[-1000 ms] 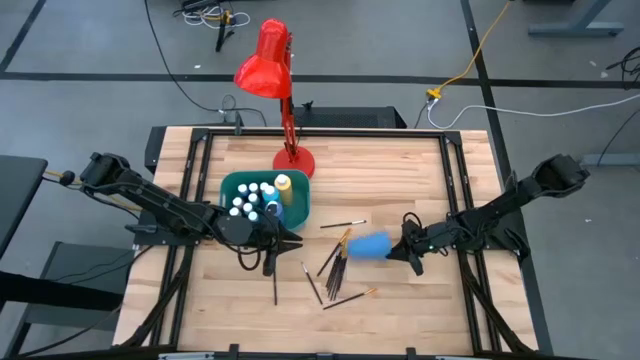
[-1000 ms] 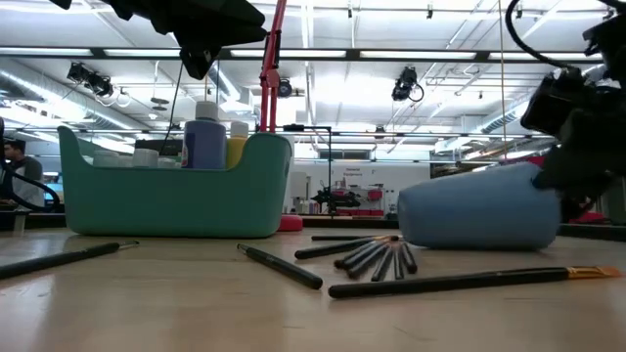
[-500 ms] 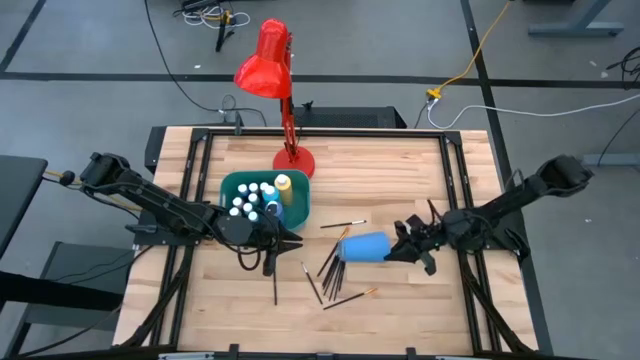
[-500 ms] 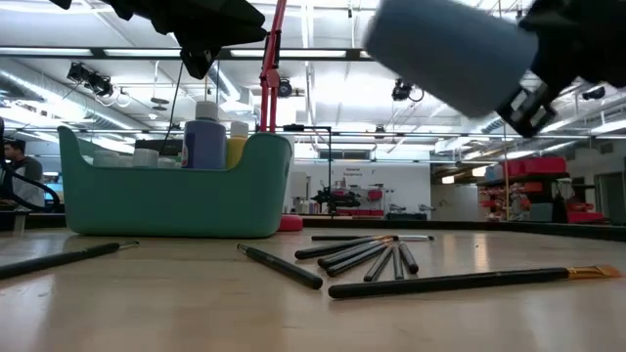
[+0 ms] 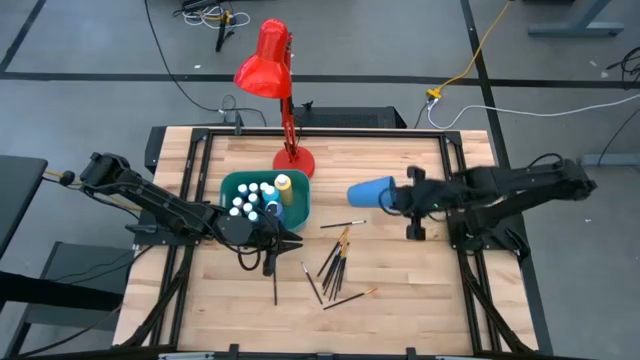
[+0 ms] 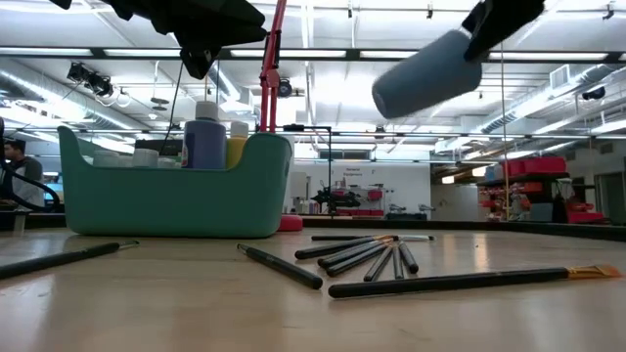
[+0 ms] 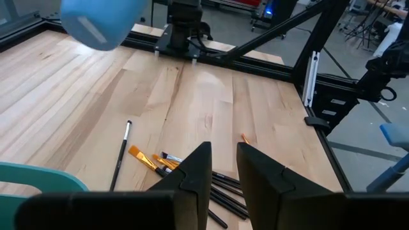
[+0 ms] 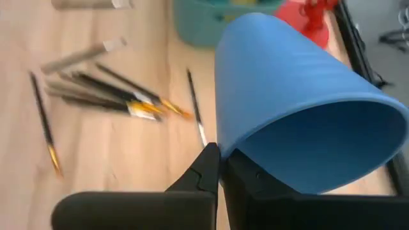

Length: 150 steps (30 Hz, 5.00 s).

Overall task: Pick & Place Paint Supplies
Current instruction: Prepare the blue cup on the table, then put the black gold paint brush into the blue cup

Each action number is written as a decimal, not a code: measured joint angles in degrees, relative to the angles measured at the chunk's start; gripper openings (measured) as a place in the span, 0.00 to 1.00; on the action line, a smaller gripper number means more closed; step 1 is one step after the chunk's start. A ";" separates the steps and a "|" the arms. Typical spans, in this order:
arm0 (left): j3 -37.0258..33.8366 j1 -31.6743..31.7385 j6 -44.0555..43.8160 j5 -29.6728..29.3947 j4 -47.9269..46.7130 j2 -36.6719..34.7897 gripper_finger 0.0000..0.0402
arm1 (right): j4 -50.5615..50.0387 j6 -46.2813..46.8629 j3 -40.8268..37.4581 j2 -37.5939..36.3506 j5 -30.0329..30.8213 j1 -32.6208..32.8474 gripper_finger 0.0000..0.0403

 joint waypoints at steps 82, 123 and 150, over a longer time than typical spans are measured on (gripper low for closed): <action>13.00 -12.16 15.31 -25.77 8.70 7.35 0.20 | 88.80 -6.78 -28.70 7.47 -30.55 3.96 0.25; 13.03 -11.96 10.97 -17.38 5.91 7.39 0.20 | 122.07 10.43 -42.53 47.20 -7.53 23.52 0.45; 12.98 -11.96 13.41 -17.38 5.90 7.39 0.20 | 127.23 6.58 -38.62 60.93 -7.77 24.59 0.05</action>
